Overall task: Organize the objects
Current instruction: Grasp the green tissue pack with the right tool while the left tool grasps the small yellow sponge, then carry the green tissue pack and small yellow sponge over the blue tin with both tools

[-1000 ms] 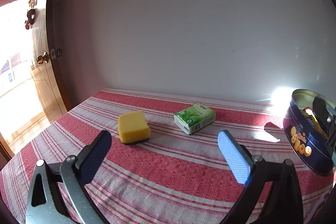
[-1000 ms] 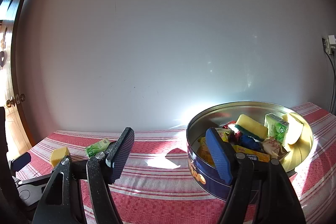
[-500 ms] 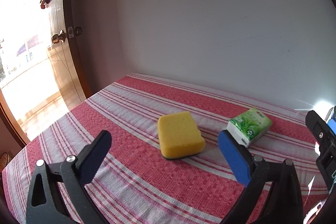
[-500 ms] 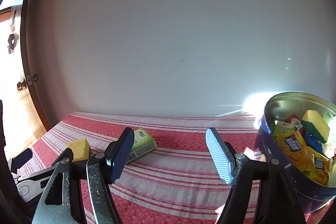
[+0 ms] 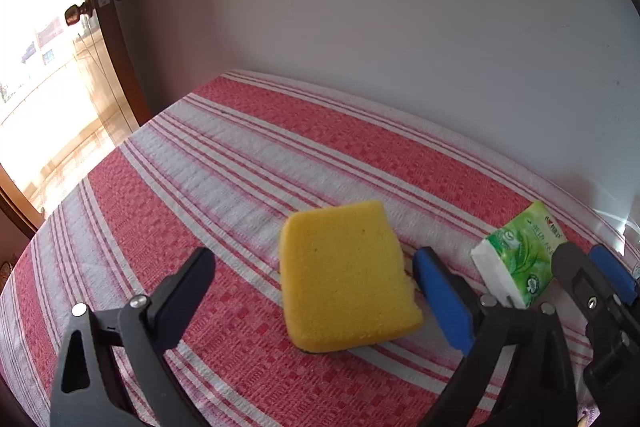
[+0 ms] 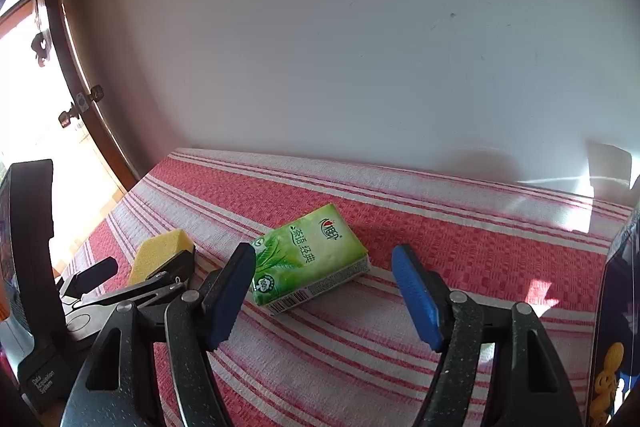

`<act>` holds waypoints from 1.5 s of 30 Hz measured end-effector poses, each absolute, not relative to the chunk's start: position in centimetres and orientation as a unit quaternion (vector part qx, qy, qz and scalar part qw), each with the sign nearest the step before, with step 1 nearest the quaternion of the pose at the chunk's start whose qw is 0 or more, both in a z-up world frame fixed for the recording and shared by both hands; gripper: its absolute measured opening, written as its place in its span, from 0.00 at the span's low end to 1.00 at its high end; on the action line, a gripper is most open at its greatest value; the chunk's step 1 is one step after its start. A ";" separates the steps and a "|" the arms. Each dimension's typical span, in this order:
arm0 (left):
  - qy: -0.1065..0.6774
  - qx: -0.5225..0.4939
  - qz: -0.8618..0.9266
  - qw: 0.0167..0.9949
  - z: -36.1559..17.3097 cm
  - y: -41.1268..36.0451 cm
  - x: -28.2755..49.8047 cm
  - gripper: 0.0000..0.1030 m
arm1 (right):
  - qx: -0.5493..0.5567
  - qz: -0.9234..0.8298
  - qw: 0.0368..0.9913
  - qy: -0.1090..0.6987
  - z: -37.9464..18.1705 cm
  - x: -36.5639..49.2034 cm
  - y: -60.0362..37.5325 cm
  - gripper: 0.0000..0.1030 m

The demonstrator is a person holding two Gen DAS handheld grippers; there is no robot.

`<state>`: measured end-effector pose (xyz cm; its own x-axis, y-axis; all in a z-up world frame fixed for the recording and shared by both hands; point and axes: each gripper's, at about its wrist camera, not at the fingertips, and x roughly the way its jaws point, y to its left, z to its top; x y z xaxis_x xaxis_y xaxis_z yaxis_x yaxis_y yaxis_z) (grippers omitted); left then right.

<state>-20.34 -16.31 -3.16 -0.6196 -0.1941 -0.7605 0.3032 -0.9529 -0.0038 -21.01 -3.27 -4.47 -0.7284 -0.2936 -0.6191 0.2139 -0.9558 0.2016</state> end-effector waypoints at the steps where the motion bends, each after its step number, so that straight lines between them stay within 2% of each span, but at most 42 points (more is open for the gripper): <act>1: 0.075 0.423 -0.892 0.137 -3.5 -16.6 -20.6 0.96 | 0.346 -0.926 0.143 -0.047 -4.5 -21.5 -3.6 0.71; 3: 0.098 0.443 -0.881 0.132 -4.3 -17.3 -20.9 0.96 | 0.354 -0.922 0.155 -0.031 -5.0 -22.4 -3.8 0.71; 8: 0.095 0.442 -0.880 0.142 -4.4 -17.7 -21.1 0.96 | 0.390 -0.901 0.190 -0.003 -6.0 -24.3 -5.5 0.71; 12: 0.085 0.449 -0.879 0.138 -4.6 -17.5 -21.3 0.99 | 0.387 -0.901 0.193 0.020 -5.9 -25.2 -6.2 0.72; 20: 0.090 0.446 -0.881 0.133 -4.5 -17.6 -21.2 0.98 | 0.395 -0.890 0.223 0.048 -6.2 -25.4 -7.3 0.72; 23: 0.088 0.437 -0.884 0.138 -4.2 -17.6 -20.9 0.83 | 0.406 -0.888 0.209 0.052 -6.6 -25.5 -7.2 0.72; 25: 0.089 0.434 -0.886 0.137 -4.1 -17.8 -20.8 0.78 | 0.422 -0.882 0.202 0.060 -7.1 -25.6 -7.3 0.73; 29: 0.089 0.426 -0.890 0.136 -3.9 -18.0 -20.8 0.57 | 0.422 -0.884 0.189 0.065 -7.1 -25.3 -6.8 0.72; 30: 0.088 0.425 -0.891 0.134 -3.8 -17.9 -20.7 0.54 | 0.422 -0.885 0.185 0.063 -7.1 -25.3 -6.6 0.72; 37: 0.097 0.410 -0.899 0.117 -3.3 -18.1 -20.2 0.52 | 0.376 -0.919 0.122 0.013 -5.5 -23.9 -3.7 0.71; 45: 0.042 0.300 -0.948 0.100 0.2 -13.9 -15.9 0.52 | 0.257 -0.965 0.041 -0.029 -2.7 -16.3 0.2 0.71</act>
